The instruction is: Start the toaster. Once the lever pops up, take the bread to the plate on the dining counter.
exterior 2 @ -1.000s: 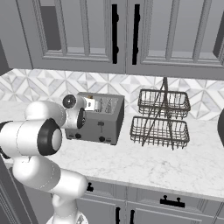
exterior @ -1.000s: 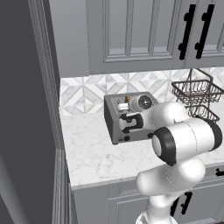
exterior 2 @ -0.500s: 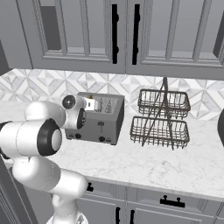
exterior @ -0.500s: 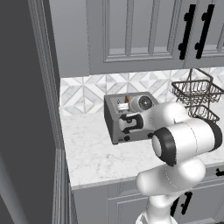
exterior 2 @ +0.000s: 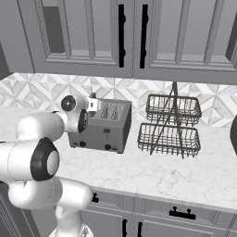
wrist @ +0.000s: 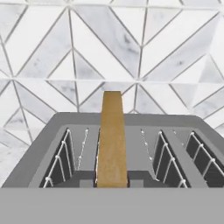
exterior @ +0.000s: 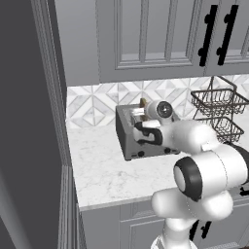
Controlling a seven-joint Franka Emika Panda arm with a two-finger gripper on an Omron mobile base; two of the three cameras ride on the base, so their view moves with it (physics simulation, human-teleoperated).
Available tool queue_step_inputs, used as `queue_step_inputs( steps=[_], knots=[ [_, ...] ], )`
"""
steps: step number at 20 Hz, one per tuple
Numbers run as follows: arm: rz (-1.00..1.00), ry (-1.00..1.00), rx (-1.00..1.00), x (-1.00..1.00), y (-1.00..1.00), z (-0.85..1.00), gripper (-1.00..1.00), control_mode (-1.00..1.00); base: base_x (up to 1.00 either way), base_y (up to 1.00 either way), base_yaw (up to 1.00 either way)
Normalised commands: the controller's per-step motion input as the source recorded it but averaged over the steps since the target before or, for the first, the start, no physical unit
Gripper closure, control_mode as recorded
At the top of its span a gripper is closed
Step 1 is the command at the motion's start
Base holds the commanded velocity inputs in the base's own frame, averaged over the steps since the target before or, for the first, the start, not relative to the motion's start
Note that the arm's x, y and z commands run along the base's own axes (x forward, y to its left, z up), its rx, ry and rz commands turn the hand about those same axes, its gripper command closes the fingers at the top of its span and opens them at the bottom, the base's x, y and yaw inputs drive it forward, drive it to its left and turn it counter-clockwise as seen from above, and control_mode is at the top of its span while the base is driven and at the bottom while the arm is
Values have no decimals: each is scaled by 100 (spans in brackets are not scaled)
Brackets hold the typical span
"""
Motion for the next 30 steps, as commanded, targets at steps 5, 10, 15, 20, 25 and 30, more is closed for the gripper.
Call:
queue_step_inputs(
  steps=[5, 10, 15, 20, 25, 30],
  knots=[
    [0, 0, 0, -60, 0, 67, 100, -100, 0, 0, 0],
    [0, 0, 0, -97, -3, 42, 100, -100, 0, 0, 0],
    [0, 8, 0, -100, -23, 46, 100, -100, 0, 0, 0],
    [0, 21, 0, -100, -21, 44, 100, -100, 0, 0, 0],
    [0, 25, 0, -100, -14, 25, 100, -100, 0, 0, 0],
    [0, 23, 0, -100, -2, 4, 100, -100, 0, 0, 0]
  ],
)
